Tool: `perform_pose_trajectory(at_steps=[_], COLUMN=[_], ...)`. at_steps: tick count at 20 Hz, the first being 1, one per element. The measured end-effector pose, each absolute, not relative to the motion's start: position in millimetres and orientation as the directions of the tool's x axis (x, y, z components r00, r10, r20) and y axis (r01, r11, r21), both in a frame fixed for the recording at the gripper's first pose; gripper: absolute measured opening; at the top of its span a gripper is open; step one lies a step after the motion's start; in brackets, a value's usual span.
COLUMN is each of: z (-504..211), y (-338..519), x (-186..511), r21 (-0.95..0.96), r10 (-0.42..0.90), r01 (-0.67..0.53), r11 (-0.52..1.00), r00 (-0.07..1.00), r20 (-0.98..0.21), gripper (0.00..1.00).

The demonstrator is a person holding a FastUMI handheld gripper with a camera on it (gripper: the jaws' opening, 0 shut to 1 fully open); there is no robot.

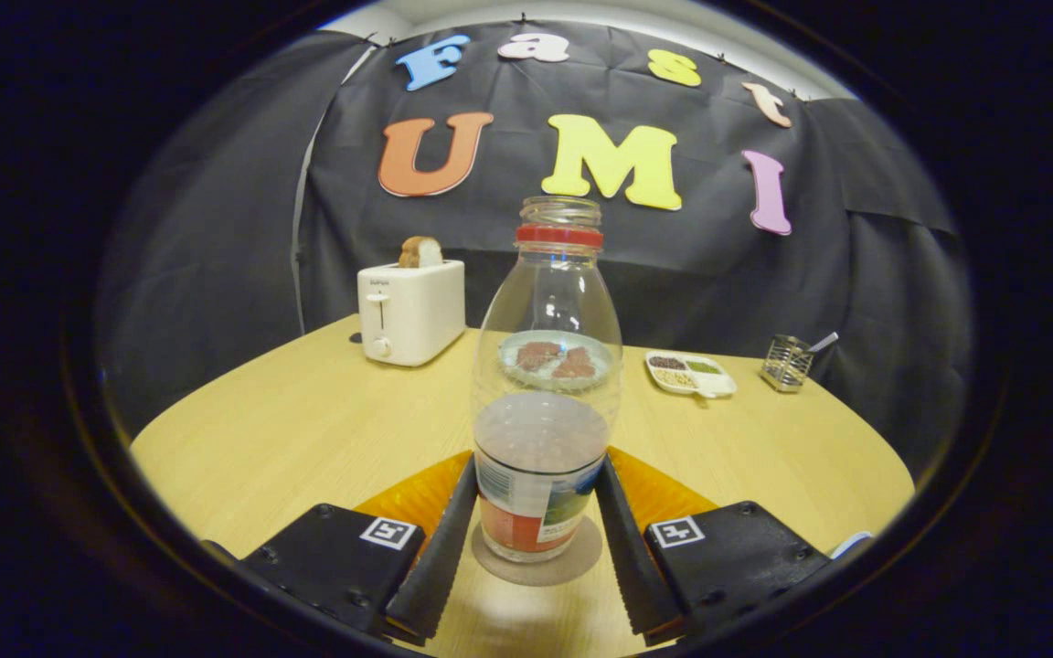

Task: Take the bottle from table, then pour the juice into the cup, finally place the bottle on the coaster

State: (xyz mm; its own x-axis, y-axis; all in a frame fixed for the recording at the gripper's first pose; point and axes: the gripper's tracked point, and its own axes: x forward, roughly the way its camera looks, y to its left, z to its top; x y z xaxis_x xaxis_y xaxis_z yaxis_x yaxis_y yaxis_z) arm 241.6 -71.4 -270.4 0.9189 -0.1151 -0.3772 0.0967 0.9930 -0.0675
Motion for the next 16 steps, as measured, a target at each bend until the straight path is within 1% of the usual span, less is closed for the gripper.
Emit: perform_pose_trajectory(at_steps=[4, 7, 13, 16], z=[-278.2, -275.0, -258.7, -248.1], y=[-77.0, -74.8, -72.8, -70.2], x=[241.4, 243.2, 232.8, 220.4], r21=[-0.072, -0.063, -0.04, -0.039], r10=[-0.129, -0.112, -0.085, -0.078], r01=[0.11, 0.095, 0.076, 0.069], r11=[0.991, 0.993, 0.996, 0.997], r00=[0.907, 0.913, 0.93, 0.935], r20=[-0.401, -0.392, -0.358, -0.345], gripper=[0.81, 0.84, 1.0, 1.0])
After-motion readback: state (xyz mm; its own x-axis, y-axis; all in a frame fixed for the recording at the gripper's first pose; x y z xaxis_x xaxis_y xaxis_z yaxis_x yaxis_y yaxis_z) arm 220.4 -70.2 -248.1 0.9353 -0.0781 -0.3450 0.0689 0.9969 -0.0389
